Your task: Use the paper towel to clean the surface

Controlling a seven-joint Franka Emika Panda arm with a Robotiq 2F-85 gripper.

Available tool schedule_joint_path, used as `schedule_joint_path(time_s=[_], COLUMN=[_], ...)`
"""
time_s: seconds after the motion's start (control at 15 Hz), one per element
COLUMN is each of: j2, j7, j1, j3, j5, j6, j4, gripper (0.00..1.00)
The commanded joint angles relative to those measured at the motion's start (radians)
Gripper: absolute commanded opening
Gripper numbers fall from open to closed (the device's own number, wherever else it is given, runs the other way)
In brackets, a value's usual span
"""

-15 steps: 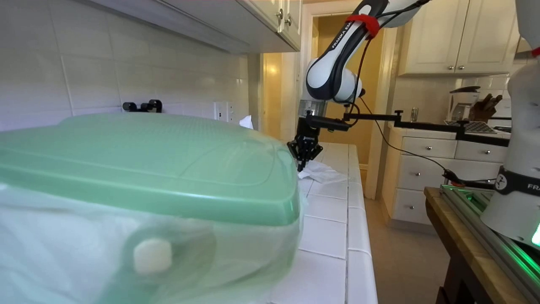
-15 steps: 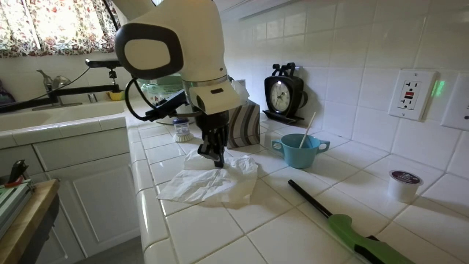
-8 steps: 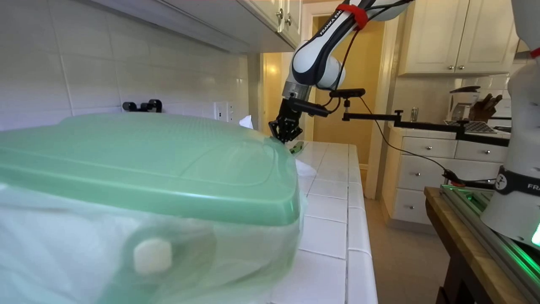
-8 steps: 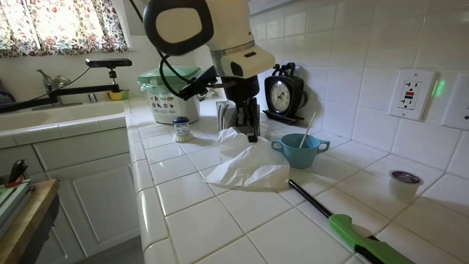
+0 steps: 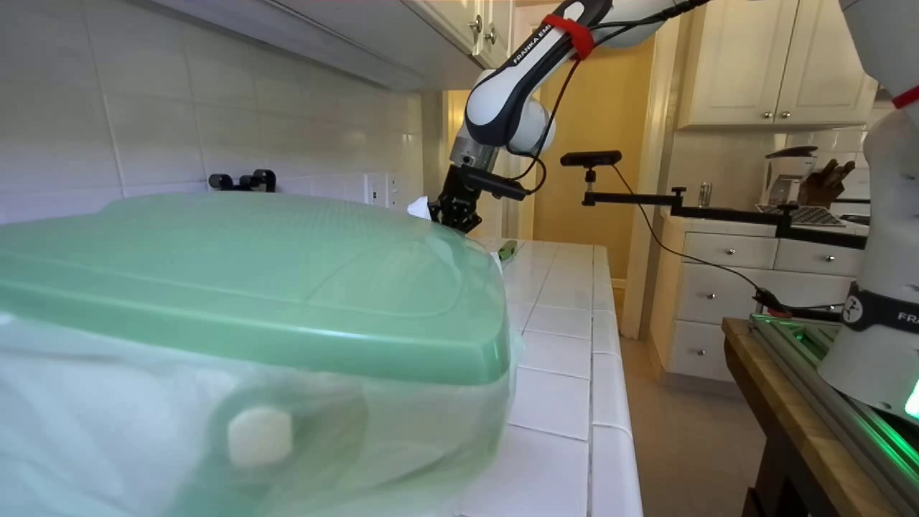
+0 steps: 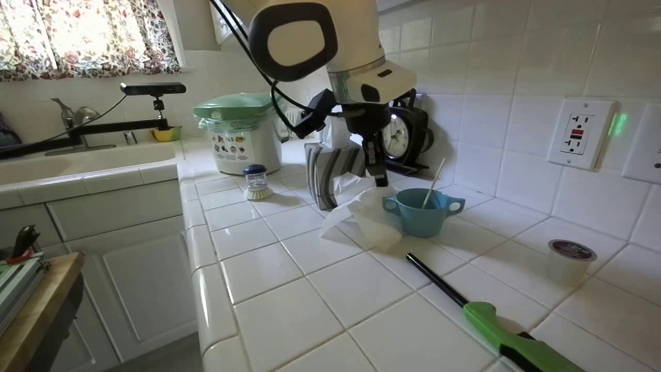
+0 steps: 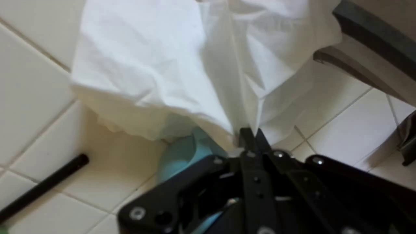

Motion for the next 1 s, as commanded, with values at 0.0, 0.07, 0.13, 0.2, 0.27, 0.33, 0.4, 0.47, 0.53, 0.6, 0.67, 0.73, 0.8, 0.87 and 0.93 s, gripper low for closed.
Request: schedule_joint_path(time_s=[0.0, 0.07, 0.13, 0.2, 0.27, 0.33, 0.4, 0.47, 0.53, 0.6, 0.67, 0.73, 0.8, 0.87, 0.93], j2=[0.078, 0.096, 0.113, 0.133, 0.151, 0.171, 0.189, 0.206, 0.223, 0.233, 0.245, 0.254, 0.259, 0.255, 0.248], j7=[-0.045, -0.050, -0.053, -0.062, -0.068, -0.080, -0.084, -0.087, -0.092, -0.089, -0.090, -0.084, -0.086, -0.081, -0.087], j1=[-0.004, -0.006, -0.008, -0.011, -0.012, -0.015, -0.010, -0.004, -0.004, 0.002, 0.003, 0.008, 0.010, 0.017, 0.015], j3=[0.010, 0.016, 0.019, 0.024, 0.027, 0.035, 0.034, 0.033, 0.036, 0.031, 0.029, 0.022, 0.019, 0.008, 0.011], j5=[-0.010, -0.006, -0.006, -0.004, -0.004, -0.002, -0.007, -0.014, -0.016, -0.024, -0.029, -0.039, -0.048, -0.061, -0.068], j6=[-0.003, -0.003, -0.008, -0.007, -0.008, 0.002, 0.016, 0.030, 0.039, 0.040, 0.036, 0.025, 0.036, 0.047, 0.046], j4=[0.110, 0.133, 0.156, 0.179, 0.198, 0.217, 0.235, 0.252, 0.271, 0.283, 0.296, 0.308, 0.311, 0.305, 0.298], gripper=[0.00, 0.00, 0.00, 0.00, 0.00, 0.00, 0.00, 0.00, 0.00, 0.00, 0.00, 0.00, 0.26, 0.27, 0.33])
